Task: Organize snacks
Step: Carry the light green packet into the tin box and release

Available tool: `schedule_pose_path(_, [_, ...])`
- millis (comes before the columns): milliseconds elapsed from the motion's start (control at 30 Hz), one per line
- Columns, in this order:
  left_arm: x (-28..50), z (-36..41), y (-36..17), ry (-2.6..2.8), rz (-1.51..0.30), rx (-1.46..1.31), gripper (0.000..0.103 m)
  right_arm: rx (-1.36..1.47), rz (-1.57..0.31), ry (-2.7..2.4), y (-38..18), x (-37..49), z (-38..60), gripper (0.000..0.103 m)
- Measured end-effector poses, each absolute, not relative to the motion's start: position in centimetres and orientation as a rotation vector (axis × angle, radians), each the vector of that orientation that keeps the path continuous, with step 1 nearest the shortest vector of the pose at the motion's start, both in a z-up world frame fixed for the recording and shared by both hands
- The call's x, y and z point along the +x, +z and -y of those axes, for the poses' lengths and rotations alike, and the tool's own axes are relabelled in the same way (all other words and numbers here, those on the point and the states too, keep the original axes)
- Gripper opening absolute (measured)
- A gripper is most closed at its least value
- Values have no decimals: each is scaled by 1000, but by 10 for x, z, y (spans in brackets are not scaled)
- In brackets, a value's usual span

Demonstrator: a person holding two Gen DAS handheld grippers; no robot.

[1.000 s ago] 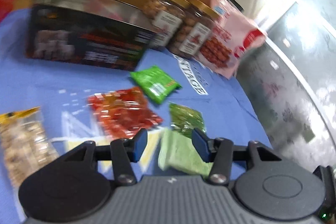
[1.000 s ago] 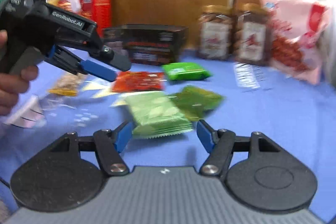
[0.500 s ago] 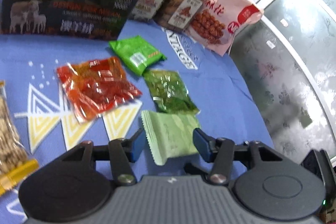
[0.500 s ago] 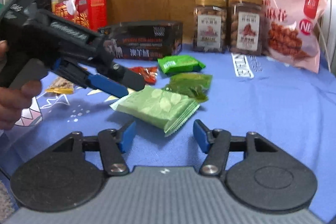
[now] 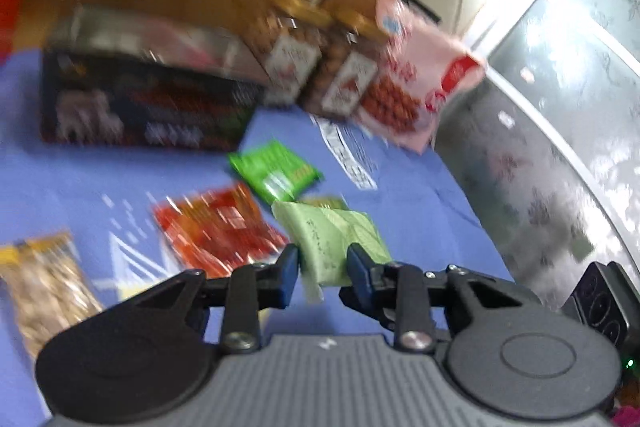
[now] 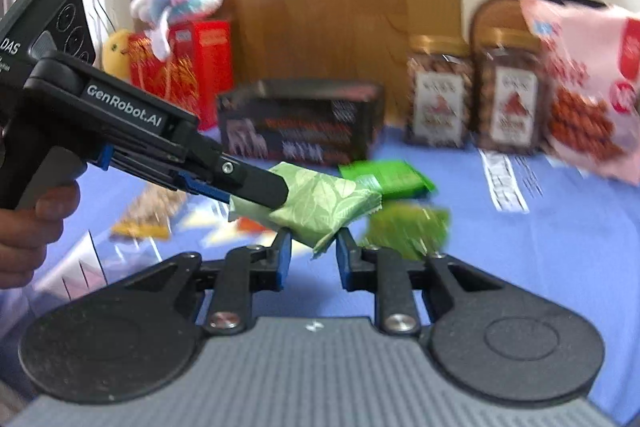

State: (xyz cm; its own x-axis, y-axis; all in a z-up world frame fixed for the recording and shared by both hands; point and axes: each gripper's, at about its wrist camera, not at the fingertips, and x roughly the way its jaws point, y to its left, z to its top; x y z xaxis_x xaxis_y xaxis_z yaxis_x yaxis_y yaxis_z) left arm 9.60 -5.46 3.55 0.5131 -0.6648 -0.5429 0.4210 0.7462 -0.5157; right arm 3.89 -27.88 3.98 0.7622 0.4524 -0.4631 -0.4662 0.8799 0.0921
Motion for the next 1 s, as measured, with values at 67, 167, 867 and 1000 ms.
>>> schedule_pose_path(67, [103, 42, 44, -642, -767, -345, 28, -53, -468, 520, 45, 49, 268, 27])
schedule_pose_path(167, [116, 28, 56, -606, -733, -348, 28, -80, -436, 542, 51, 67, 250, 27])
schedule_pose_path(867, [252, -38, 50, -294, -638, -402, 31, -77, -448, 594, 51, 214, 156, 46])
schedule_pose_path(1000, [246, -38, 51, -296, -624, -401, 32, -59, -425, 588, 59, 206, 168, 47])
